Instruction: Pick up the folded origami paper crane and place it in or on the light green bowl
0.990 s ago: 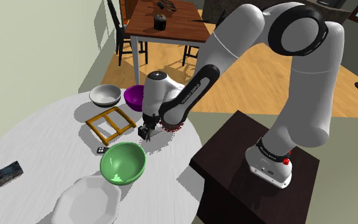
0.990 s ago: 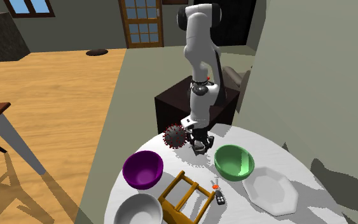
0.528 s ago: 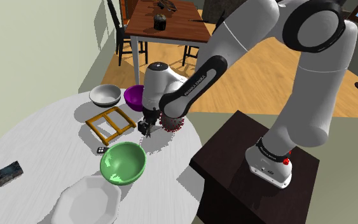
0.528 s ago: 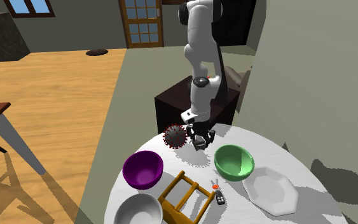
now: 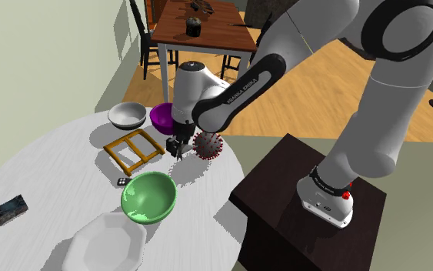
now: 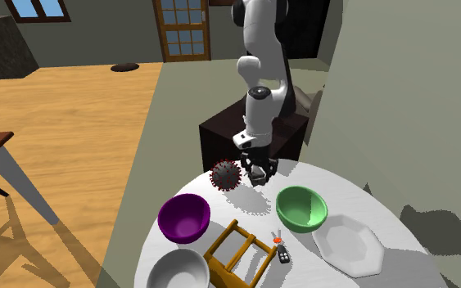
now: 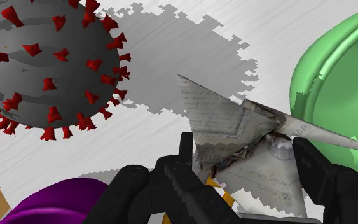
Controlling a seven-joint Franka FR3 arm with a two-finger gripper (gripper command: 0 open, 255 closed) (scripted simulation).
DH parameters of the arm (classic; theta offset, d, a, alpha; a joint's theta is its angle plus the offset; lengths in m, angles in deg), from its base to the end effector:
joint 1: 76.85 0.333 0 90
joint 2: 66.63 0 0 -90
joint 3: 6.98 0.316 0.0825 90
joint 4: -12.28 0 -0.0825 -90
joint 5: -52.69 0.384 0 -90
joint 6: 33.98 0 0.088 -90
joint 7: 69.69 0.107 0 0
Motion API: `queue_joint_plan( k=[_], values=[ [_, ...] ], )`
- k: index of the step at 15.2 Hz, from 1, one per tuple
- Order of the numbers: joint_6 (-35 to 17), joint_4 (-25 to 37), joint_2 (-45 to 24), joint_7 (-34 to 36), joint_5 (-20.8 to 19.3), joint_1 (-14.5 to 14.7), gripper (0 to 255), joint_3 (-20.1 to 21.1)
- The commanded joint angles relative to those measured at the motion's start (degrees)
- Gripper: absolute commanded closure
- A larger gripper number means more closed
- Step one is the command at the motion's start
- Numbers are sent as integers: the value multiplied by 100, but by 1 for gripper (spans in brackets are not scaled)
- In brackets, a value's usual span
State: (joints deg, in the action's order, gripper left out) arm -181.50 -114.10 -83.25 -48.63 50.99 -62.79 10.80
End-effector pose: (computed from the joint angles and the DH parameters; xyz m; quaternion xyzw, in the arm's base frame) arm 0.4789 0.2971 0.2631 -0.9935 -0.0978 -0.0263 0.0520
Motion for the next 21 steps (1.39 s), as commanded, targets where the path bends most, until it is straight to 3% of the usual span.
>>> queue_joint_plan(
  k=[1, 8, 21],
  values=[
    [146, 39, 110, -17, 48, -14, 255, 28],
    [594, 126, 486, -109, 215, -72, 255, 98],
    [1156, 1936, -780, 1962, -658, 1386, 255, 270]
  ],
)
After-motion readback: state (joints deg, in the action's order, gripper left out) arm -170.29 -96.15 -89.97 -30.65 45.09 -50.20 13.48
